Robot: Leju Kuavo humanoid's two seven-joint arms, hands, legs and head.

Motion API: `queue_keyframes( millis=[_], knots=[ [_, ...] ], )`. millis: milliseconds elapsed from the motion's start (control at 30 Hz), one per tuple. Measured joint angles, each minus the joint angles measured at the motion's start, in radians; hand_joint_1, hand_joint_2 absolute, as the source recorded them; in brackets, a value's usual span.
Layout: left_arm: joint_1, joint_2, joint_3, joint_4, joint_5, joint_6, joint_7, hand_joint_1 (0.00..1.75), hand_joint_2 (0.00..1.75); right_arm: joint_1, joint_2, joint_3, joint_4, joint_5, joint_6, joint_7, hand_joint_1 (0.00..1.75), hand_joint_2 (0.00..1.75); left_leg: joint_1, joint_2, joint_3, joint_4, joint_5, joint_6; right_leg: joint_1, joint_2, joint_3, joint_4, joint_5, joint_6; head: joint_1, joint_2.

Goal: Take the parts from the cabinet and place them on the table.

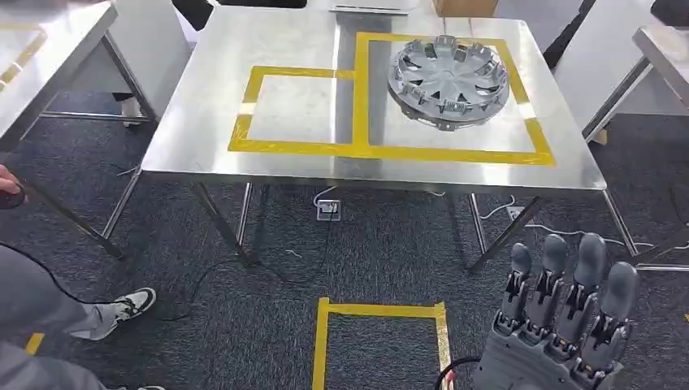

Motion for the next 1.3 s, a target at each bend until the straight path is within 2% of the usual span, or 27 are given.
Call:
queue_keyframes(
  millis=[67,100,167,233,267,300,333,400,433,467,500,600,633,667,733,767,800,833,867,900,933,1000,1133,1200,1233,1267,1300],
  knots=[
    [0.004,0.001,-0.006,0.0,0.0,-0.004,0.002,0.0,0.0,0.017,0.001,-0.007,0.0,-0.005,0.0,0.0,0.0,1.75,-0.001,0.0,-0.01,0.0,0.013,0.011,-0.002,0.002,-0.002,-0.005,0.015,0.007,0.004,0.0],
    [0.004,-0.003,-0.007,0.0,0.0,-0.006,0.002,0.0,0.0,0.024,0.0,-0.01,0.0,-0.009,0.0,0.001,0.0,1.75,0.006,0.005,-0.018,-0.004,0.023,0.015,-0.004,0.004,-0.009,0.0,0.003,0.011,0.003,0.0],
    [0.003,-0.002,-0.009,0.0,0.001,-0.007,0.002,0.0,0.0,0.042,0.001,-0.029,0.0,-0.019,0.0,0.01,0.0,1.75,0.006,0.004,-0.046,-0.003,0.049,0.029,-0.012,0.007,-0.031,0.105,-0.129,0.033,0.022,0.0],
    [0.003,-0.002,-0.01,0.0,0.002,-0.007,0.003,0.0,0.0,0.06,0.001,-0.042,0.001,-0.02,0.0,0.011,0.0,1.75,0.005,0.003,-0.069,-0.002,0.068,0.032,-0.016,0.007,-0.042,0.237,-0.222,0.041,0.027,0.0],
    [0.004,0.0,-0.013,0.0,0.002,-0.007,0.005,0.0,0.0,0.068,0.002,-0.051,0.001,-0.016,-0.001,0.011,0.0,1.75,0.004,0.003,-0.085,0.0,0.079,0.031,-0.016,0.007,-0.04,0.294,-0.236,0.042,0.032,0.0],
    [0.004,0.001,-0.017,0.0,0.002,-0.007,0.005,0.0,0.0,0.074,0.002,-0.058,0.001,-0.006,0.0,0.015,0.0,1.75,0.002,0.004,-0.101,0.003,0.089,0.03,-0.016,0.007,-0.026,0.304,-0.21,0.04,0.035,0.0],
    [0.004,0.001,-0.018,0.0,0.002,-0.007,0.006,0.0,0.0,0.075,0.003,-0.061,0.001,0.0,0.0,0.018,0.0,1.75,0.001,0.004,-0.107,0.005,0.092,0.03,-0.016,0.007,-0.015,0.297,-0.194,0.038,0.036,0.0],
    [0.003,0.001,-0.026,0.0,0.002,-0.007,0.007,0.0,0.0,0.085,0.005,-0.077,0.001,0.025,0.0,0.033,0.0,1.75,-0.008,0.004,-0.135,0.007,0.115,0.028,-0.011,0.009,0.105,0.138,-0.101,0.015,0.039,0.0],
    [0.003,-0.001,-0.027,-0.001,0.002,-0.007,0.008,0.0,0.0,0.086,0.008,-0.082,0.0,0.032,0.0,0.037,0.0,1.75,-0.006,0.005,-0.14,0.007,0.123,0.027,-0.003,0.01,0.171,0.041,-0.102,-0.001,0.04,0.0],
    [0.003,-0.003,-0.028,-0.002,0.002,-0.008,0.01,0.0,0.0,0.085,0.01,-0.086,-0.001,0.035,0.0,0.039,0.0,1.75,-0.01,0.004,-0.141,0.008,0.126,0.024,0.002,0.009,0.201,-0.014,-0.124,-0.012,0.04,0.0],
    [0.002,-0.003,-0.029,-0.002,0.002,-0.008,0.01,0.0,0.0,0.086,0.011,-0.094,-0.002,0.039,0.0,0.039,0.0,1.75,-0.008,0.005,-0.145,0.009,0.14,0.015,0.003,0.009,0.242,-0.088,-0.147,-0.012,0.041,0.0],
    [0.003,-0.005,-0.034,-0.003,0.001,-0.009,0.01,0.0,0.0,0.089,0.014,-0.098,-0.004,0.042,0.0,0.042,0.0,1.75,-0.001,0.009,-0.159,0.001,0.167,-0.003,0.009,0.011,0.223,-0.089,-0.123,-0.02,0.046,0.0],
    [0.003,-0.005,-0.036,-0.003,0.001,-0.009,0.01,0.0,0.0,0.087,0.017,-0.1,-0.004,0.043,0.0,0.042,0.0,1.75,-0.001,0.008,-0.168,0.019,0.134,-0.006,0.001,0.002,0.215,-0.102,-0.106,-0.02,0.045,0.0],
    [0.003,-0.004,-0.038,-0.003,0.001,-0.009,0.009,0.0,0.0,0.089,0.02,-0.105,-0.004,0.045,0.0,0.042,0.0,1.75,-0.001,0.007,-0.185,0.057,0.078,-0.009,0.001,0.005,0.198,-0.099,-0.093,-0.028,0.043,0.0],
    [0.003,-0.003,-0.044,-0.003,0.001,-0.009,0.005,0.0,0.0,0.088,0.023,-0.108,-0.004,0.045,0.0,0.045,0.0,1.75,0.001,0.006,-0.219,0.186,-0.04,-0.016,0.001,0.004,0.162,-0.083,-0.08,-0.031,0.041,0.0],
    [0.003,-0.002,-0.044,-0.003,0.001,-0.009,0.004,0.0,0.0,0.088,0.024,-0.109,-0.005,0.049,0.0,0.049,0.0,1.75,0.002,0.006,-0.235,0.261,-0.07,-0.02,0.002,0.003,0.14,-0.072,-0.073,-0.03,0.039,0.0],
    [0.003,-0.002,-0.045,-0.003,0.001,-0.009,0.002,0.0,0.0,0.088,0.024,-0.111,-0.005,0.052,0.0,0.051,0.0,1.75,0.002,0.006,-0.237,0.304,-0.058,-0.022,0.002,0.002,0.121,-0.06,-0.065,-0.03,0.039,0.0],
    [0.003,-0.002,-0.049,-0.003,0.001,-0.009,-0.001,0.0,0.0,0.088,0.024,-0.112,-0.005,0.054,0.0,0.051,0.0,1.75,0.002,0.006,-0.225,0.315,-0.017,-0.023,0.002,0.002,0.098,-0.047,-0.058,-0.028,0.038,0.0],
    [0.003,-0.002,-0.05,-0.003,0.0,-0.009,-0.003,0.0,0.0,0.088,0.024,-0.113,-0.005,0.056,0.0,0.054,0.0,1.75,0.003,0.006,-0.199,0.3,0.037,-0.023,0.001,0.001,0.07,-0.03,-0.052,-0.027,0.038,0.0],
    [0.002,-0.002,-0.051,-0.003,0.0,-0.01,-0.004,0.0,0.0,0.088,0.025,-0.113,-0.005,0.062,0.0,0.057,0.0,1.75,0.003,0.006,-0.163,0.261,0.068,-0.022,0.001,0.002,0.049,-0.015,-0.049,-0.024,0.038,0.0],
    [0.0,-0.001,-0.051,-0.003,-0.002,-0.013,-0.005,0.0,0.0,0.088,0.028,-0.114,-0.005,0.078,0.0,0.064,0.0,1.75,0.002,0.006,-0.091,0.172,0.071,-0.019,0.0,0.002,0.028,0.004,-0.044,-0.019,0.036,0.0],
    [-0.003,-0.001,-0.051,-0.003,-0.006,-0.018,-0.007,0.0,0.0,0.088,0.034,-0.119,-0.006,0.105,0.0,0.073,0.0,1.75,0.0,0.004,0.005,0.023,-0.018,-0.011,0.005,0.003,0.014,0.025,-0.04,-0.012,0.035,0.0],
    [-0.003,-0.002,-0.052,-0.003,-0.007,-0.021,-0.008,0.0,0.0,0.089,0.035,-0.122,-0.006,0.116,0.0,0.079,0.0,1.75,-0.003,0.004,-0.013,0.018,0.006,0.016,0.003,0.004,0.014,0.02,-0.01,0.003,0.039,0.0],
    [-0.006,-0.005,-0.053,-0.003,-0.007,-0.022,-0.008,0.0,0.0,0.092,0.036,-0.124,-0.005,0.116,0.0,0.08,0.0,1.75,0.003,0.006,-0.041,0.016,0.031,0.028,-0.004,0.007,-0.009,0.072,-0.099,0.023,0.042,0.0],
    [-0.006,-0.006,-0.055,-0.003,-0.007,-0.023,-0.008,0.0,0.0,0.092,0.037,-0.125,-0.005,0.121,0.0,0.082,0.0,1.75,0.002,0.005,-0.062,0.017,0.047,0.033,-0.008,0.007,-0.029,0.161,-0.18,0.034,0.045,0.0],
    [-0.006,-0.006,-0.057,-0.003,-0.007,-0.023,-0.008,0.0,0.0,0.093,0.039,-0.127,-0.005,0.132,0.0,0.085,0.0,1.75,0.002,0.005,-0.078,0.018,0.061,0.033,-0.011,0.007,-0.041,0.234,-0.226,0.039,0.046,0.0],
    [-0.005,-0.006,-0.058,-0.003,-0.007,-0.023,-0.007,0.0,0.0,0.093,0.039,-0.127,-0.005,0.136,0.0,0.087,0.0,1.75,0.002,0.005,-0.085,0.018,0.066,0.033,-0.012,0.007,-0.043,0.26,-0.236,0.04,0.046,0.0]
  ],
)
